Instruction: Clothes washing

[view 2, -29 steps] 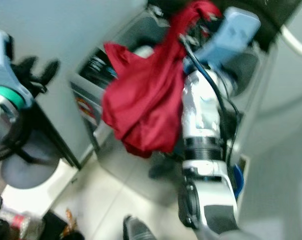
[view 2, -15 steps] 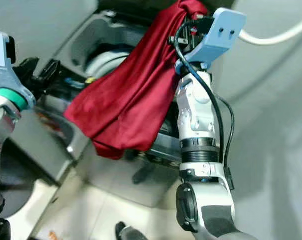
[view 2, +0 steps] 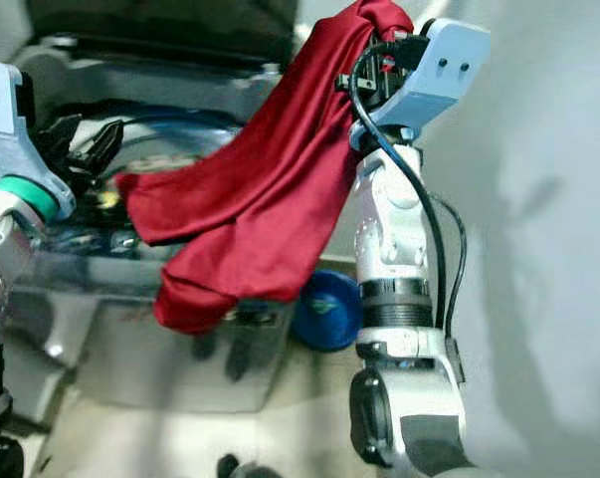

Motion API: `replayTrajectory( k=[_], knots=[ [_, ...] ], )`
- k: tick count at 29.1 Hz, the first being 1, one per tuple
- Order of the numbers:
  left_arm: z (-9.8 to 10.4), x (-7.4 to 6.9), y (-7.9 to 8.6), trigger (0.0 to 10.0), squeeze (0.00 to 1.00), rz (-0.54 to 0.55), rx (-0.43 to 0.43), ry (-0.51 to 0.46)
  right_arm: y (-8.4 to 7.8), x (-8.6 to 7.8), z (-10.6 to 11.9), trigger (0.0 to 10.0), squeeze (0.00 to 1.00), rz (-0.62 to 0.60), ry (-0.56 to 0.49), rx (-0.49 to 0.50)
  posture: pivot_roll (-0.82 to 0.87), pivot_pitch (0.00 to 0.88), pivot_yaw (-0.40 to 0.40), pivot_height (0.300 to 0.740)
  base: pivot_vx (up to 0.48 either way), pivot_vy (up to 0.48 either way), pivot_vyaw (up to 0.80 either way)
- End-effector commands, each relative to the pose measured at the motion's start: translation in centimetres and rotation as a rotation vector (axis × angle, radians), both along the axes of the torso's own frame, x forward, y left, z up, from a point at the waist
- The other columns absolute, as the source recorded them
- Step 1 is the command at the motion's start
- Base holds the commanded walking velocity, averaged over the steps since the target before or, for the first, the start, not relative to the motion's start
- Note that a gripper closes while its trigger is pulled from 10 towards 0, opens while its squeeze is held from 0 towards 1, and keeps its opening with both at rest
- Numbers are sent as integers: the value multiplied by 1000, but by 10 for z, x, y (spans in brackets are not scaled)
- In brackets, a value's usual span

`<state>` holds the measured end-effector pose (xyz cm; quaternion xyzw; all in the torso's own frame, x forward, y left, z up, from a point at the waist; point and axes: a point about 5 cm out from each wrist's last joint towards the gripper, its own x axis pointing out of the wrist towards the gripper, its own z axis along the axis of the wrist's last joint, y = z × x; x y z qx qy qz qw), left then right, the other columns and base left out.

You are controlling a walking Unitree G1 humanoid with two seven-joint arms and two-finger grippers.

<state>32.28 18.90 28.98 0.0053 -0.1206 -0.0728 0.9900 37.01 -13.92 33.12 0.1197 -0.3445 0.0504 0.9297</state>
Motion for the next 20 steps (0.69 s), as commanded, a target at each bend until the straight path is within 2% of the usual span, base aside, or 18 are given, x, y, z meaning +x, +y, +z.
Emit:
replayTrajectory(
  k=[1, 4, 17, 20],
  knots=[
    [-2, -1, 0, 10000, 0, 3, 0, 6, -4, 0, -1, 10000, 0, -16, 1, 4, 93, 107, 0, 740, 0, 0, 0],
    [-2, -1, -1, 10000, 0, -3, -17, 6, -1, 1, -4, 10000, 0, -15, 8, -28, 93, 111, -2, 740, 0, 480, 0],
    [-3, 0, 2, 10000, 0, 13, -12, 9, 0, 2, -7, 10000, 0, -13, 20, -38, 91, 115, -3, 740, 0, 480, 0],
    [-3, 1, 2, 10000, 0, 18, 3, 8, -1, 2, -7, 10000, 0, -13, 21, -38, 91, 115, -3, 740, 0, 0, 0]
  ],
)
